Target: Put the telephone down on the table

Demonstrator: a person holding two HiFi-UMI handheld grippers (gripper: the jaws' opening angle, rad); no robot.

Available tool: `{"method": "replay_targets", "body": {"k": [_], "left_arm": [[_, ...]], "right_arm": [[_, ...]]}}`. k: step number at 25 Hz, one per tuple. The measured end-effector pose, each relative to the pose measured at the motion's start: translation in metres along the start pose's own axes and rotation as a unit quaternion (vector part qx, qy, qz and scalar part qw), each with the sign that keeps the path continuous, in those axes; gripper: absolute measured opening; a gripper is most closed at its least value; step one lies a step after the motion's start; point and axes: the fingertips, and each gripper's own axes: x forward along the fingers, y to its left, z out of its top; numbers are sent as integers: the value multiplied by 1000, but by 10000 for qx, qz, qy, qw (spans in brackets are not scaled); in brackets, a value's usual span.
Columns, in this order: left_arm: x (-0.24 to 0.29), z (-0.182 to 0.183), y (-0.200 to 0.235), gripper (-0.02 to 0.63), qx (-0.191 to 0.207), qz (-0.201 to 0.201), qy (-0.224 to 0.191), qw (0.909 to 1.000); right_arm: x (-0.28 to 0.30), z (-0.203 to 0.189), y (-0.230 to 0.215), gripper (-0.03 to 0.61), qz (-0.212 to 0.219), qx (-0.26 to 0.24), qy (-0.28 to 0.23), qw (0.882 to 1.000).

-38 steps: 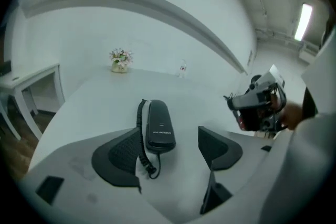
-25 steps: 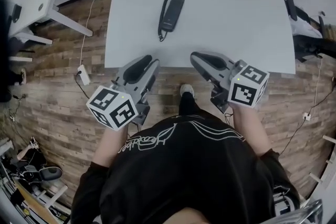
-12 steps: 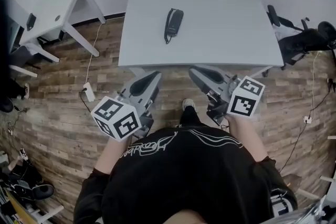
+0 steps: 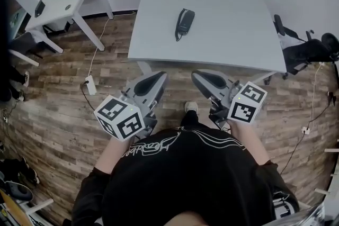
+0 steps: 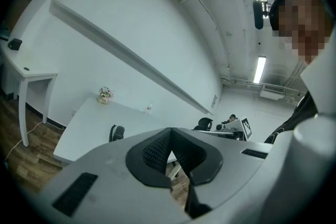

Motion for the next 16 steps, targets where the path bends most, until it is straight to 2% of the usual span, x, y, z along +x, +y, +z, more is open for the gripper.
{"method": "replay_targets", "body": {"k": [5,9,16], "left_arm": [[-11,-3,3,6,-111,3,-17,9999],[-18,-8,8,6,-128,105,142,9998],[-25,-11,7,6,-262,91,102,9996]], "right_arm": [[8,-7,7,38,49,3,126,9999],[13,-11,11,38,98,27,191,9998],[18,-20,17,38,136,-64,290,9995]]}}
